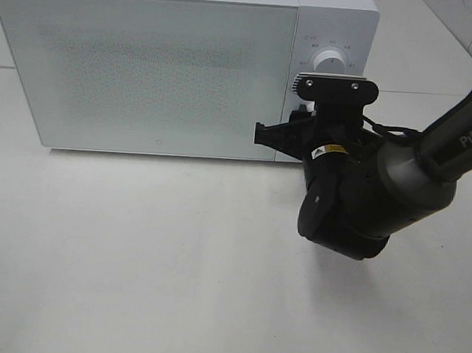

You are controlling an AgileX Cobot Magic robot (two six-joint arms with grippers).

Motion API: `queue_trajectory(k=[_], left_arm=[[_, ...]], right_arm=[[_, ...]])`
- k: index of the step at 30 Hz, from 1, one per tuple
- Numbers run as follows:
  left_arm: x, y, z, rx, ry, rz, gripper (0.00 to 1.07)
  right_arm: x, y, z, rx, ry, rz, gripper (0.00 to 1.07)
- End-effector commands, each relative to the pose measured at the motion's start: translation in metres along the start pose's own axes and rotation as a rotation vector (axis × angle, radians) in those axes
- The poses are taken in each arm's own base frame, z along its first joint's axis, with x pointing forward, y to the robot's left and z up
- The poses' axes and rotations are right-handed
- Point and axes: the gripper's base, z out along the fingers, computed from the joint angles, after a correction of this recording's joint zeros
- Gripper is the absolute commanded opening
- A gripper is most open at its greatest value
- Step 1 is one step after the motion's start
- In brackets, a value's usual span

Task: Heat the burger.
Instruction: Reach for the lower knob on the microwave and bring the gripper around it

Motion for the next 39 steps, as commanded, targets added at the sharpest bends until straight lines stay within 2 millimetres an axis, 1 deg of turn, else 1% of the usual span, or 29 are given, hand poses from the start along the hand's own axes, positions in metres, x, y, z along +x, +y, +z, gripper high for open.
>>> queue_trajectory(k=[1, 5, 6, 7, 9, 10, 11, 13, 15, 16, 17, 18, 19, 21, 23, 24, 25, 26, 28, 29, 30, 31, 32, 34, 36, 39], left_arm=[[0.0, 0.0, -0.002, -0.004, -0.03, -0.007, 1.0], [0.0, 0.0, -0.002, -0.004, -0.03, -0.007, 1.0], [0.0, 0.0, -0.002, -0.004, -0.03, -0.007, 1.0], [0.0, 0.0, -0.002, -0.004, -0.03, -0.007, 1.0], [0.0, 0.0, -0.002, -0.004, -0.03, -0.007, 1.0], [0.0, 0.0, -0.002, -0.004, -0.03, -0.007, 1.0], [0.0, 0.0, -0.002, -0.004, -0.03, -0.007, 1.0], [0.0, 0.0, -0.002, -0.004, -0.03, -0.007, 1.0], [0.0, 0.0, -0.002, -0.004, -0.03, -0.007, 1.0], [0.0, 0.0, -0.002, -0.004, -0.03, -0.007, 1.0], [0.0, 0.0, -0.002, -0.004, -0.03, -0.007, 1.0], [0.0, 0.0, -0.002, -0.004, -0.03, -0.007, 1.0], [0.0, 0.0, -0.002, -0.004, -0.03, -0.007, 1.0], [0.0, 0.0, -0.002, -0.004, -0.03, -0.007, 1.0], [0.0, 0.0, -0.002, -0.004, -0.03, -0.007, 1.0], [0.0, 0.0, -0.002, -0.004, -0.03, -0.007, 1.0], [0.0, 0.0, -0.002, -0.004, -0.03, -0.007, 1.0], [0.0, 0.0, -0.002, -0.004, -0.03, -0.007, 1.0], [0.0, 0.0, -0.002, -0.004, -0.03, -0.007, 1.0], [0.0, 0.0, -0.002, -0.004, -0.03, -0.007, 1.0], [0.0, 0.0, -0.002, -0.004, -0.03, -0.007, 1.0], [0.0, 0.0, -0.002, -0.004, -0.03, -0.007, 1.0], [0.0, 0.0, -0.002, -0.004, -0.03, -0.007, 1.0], [0.0, 0.0, -0.002, -0.004, -0.03, -0.007, 1.0], [0.0, 0.0, -0.002, -0.004, -0.03, -0.007, 1.0], [0.0, 0.0, -0.002, -0.004, -0.03, -0.007, 1.0]], right_arm=[[-0.015, -0.002, 0.0, 0.034, -0.147, 0.046, 0.1], [-0.015, -0.002, 0.0, 0.031, -0.152, 0.099, 0.1], [-0.016, -0.002, 0.0, 0.024, -0.155, 0.148, 0.1], [-0.016, -0.002, 0.0, 0.024, -0.155, 0.148, 0.1], [-0.016, -0.002, 0.0, 0.015, -0.156, 0.22, 0.1], [-0.016, -0.002, 0.0, 0.015, -0.156, 0.22, 0.1], [-0.016, -0.001, 0.0, 0.008, -0.155, 0.278, 0.1], [-0.016, -0.001, 0.0, 0.003, -0.156, 0.302, 0.1], [-0.017, 0.001, 0.0, -0.031, -0.161, 0.371, 0.1], [-0.017, 0.001, 0.0, -0.031, -0.161, 0.371, 0.1], [-0.017, 0.003, 0.0, -0.053, -0.162, 0.419, 0.1], [-0.017, 0.003, 0.0, -0.053, -0.162, 0.419, 0.1], [-0.017, 0.004, 0.0, -0.07, -0.162, 0.462, 0.1], [-0.018, 0.005, 0.0, -0.083, -0.16, 0.482, 0.1], [-0.018, 0.008, 0.0, -0.124, -0.149, 0.557, 0.1], [-0.018, 0.008, 0.0, -0.124, -0.149, 0.557, 0.1], [-0.018, 0.01, 0.0, -0.15, -0.144, 0.624, 0.1], [-0.018, 0.01, 0.0, -0.15, -0.144, 0.624, 0.1], [-0.019, 0.012, -0.001, -0.185, -0.134, 0.723, 0.1], [-0.019, 0.012, -0.001, -0.185, -0.134, 0.723, 0.1], [-0.019, 0.014, -0.001, -0.207, -0.129, 0.796, 0.1], [-0.019, 0.014, -0.001, -0.207, -0.129, 0.796, 0.1], [-0.02, 0.015, -0.001, -0.232, -0.128, 0.856, 0.1], [-0.021, 0.016, -0.002, -0.245, -0.133, 0.881, 0.1], [-0.025, 0.017, -0.003, -0.285, -0.153, 0.981, 0.1], [-0.025, 0.017, -0.003, -0.295, -0.147, 1.008, 0.1]])
